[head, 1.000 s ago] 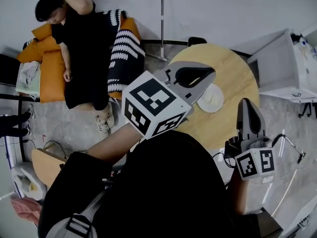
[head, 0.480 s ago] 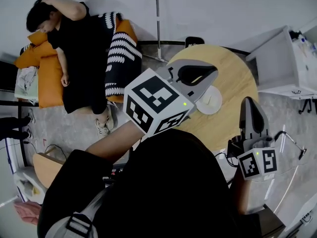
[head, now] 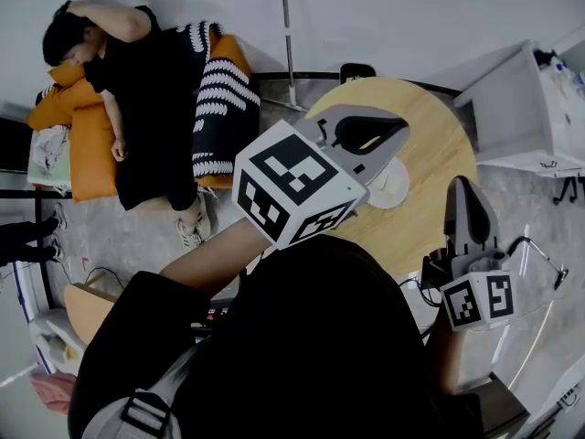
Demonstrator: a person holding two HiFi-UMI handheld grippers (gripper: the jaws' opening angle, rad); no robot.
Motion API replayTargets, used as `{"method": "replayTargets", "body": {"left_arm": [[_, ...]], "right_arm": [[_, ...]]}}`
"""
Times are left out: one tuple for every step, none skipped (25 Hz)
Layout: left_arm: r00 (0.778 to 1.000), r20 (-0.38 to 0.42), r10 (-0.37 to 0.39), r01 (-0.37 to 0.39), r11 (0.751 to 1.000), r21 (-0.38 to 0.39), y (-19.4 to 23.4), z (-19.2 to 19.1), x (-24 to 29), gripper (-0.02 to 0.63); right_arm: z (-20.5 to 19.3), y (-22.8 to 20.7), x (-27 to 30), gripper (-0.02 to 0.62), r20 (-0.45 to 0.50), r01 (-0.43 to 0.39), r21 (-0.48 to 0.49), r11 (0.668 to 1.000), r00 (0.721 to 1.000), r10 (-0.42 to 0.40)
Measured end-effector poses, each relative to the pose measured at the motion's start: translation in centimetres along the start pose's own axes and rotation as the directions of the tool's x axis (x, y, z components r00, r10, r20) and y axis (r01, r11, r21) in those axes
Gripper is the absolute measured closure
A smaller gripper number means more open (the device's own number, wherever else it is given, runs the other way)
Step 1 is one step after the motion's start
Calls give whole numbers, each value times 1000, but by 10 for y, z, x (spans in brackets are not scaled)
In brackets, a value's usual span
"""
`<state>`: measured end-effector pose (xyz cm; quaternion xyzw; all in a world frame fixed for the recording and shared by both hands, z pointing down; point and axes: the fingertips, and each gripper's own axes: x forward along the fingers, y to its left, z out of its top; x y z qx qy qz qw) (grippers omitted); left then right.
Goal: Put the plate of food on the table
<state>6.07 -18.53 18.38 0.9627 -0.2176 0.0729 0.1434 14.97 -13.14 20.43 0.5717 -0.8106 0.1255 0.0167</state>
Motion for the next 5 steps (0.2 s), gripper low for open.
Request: {"method": "replayTargets", "body": {"left_arm": [[1000, -2, -1, 1, 1000, 0, 0, 0, 1, 599], [1000, -4, -1, 1, 1000, 0, -1, -1, 1, 598], [1000, -5, -1, 1, 1000, -1, -2, -1, 2, 598], [1000, -5, 0, 0, 1000, -1, -3, -1, 2, 598], [1000, -6, 0, 0, 1000, -1, -4, -2, 2, 598]], "right_arm": [[0, -1, 0, 588, 0, 1, 2, 1000, 1000, -1], [0, -1, -1, 588, -1, 1, 4, 1000, 1000, -1], [-1, -2, -1, 588, -2, 1, 5, 1000, 1000, -1], [-1, -3, -2, 587, -2, 1, 6, 1000, 1000, -1], [-1, -3, -3, 586, -3, 0, 7, 1000, 1000, 0]]}}
